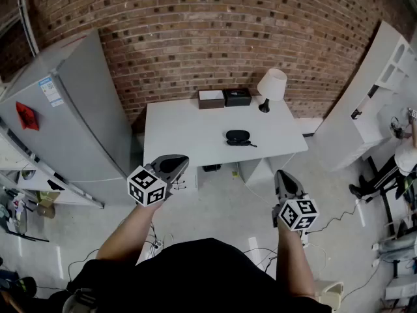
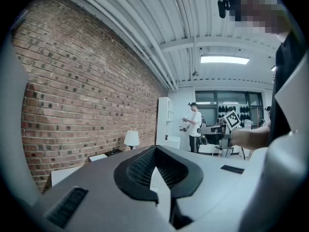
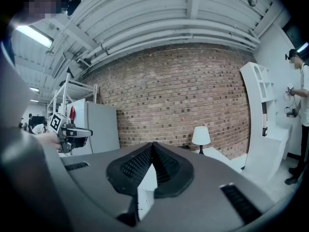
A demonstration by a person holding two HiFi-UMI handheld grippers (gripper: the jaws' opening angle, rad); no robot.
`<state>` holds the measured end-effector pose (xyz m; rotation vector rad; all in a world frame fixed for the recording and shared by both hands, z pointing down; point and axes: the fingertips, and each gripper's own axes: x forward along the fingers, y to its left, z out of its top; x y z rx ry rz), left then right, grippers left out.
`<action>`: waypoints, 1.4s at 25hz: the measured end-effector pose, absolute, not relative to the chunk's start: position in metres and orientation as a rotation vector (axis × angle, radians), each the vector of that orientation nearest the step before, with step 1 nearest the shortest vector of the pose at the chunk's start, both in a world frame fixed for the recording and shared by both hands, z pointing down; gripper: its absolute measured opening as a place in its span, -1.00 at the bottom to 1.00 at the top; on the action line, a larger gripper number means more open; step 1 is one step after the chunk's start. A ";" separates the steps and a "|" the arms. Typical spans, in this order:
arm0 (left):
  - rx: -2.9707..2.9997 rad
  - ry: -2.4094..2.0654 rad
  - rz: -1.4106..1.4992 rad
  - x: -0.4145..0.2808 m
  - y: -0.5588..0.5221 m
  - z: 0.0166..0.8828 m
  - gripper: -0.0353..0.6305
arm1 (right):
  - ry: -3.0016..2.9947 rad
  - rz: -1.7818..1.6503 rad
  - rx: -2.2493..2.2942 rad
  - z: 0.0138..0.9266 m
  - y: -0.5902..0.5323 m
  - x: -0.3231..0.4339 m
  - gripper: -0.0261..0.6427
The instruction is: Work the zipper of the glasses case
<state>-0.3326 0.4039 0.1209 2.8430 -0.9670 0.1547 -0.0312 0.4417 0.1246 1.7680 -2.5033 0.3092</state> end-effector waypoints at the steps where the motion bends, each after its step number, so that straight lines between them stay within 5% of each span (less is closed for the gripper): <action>1: 2.848 -0.962 0.163 -0.337 0.402 0.121 -0.84 | -2.506 0.308 1.780 0.126 0.441 -0.036 -0.91; 24: 2.857 -0.905 0.186 -0.358 0.381 0.132 -0.82 | -2.395 0.302 1.866 0.138 0.437 -0.066 -0.84; 30: 2.862 -0.884 0.210 -0.356 0.380 0.134 -0.44 | -2.392 0.292 1.859 0.139 0.437 -0.068 -0.62; 35: 2.854 -0.901 0.201 -0.369 0.378 0.135 -0.37 | -2.393 0.288 1.824 0.141 0.437 -0.080 -0.48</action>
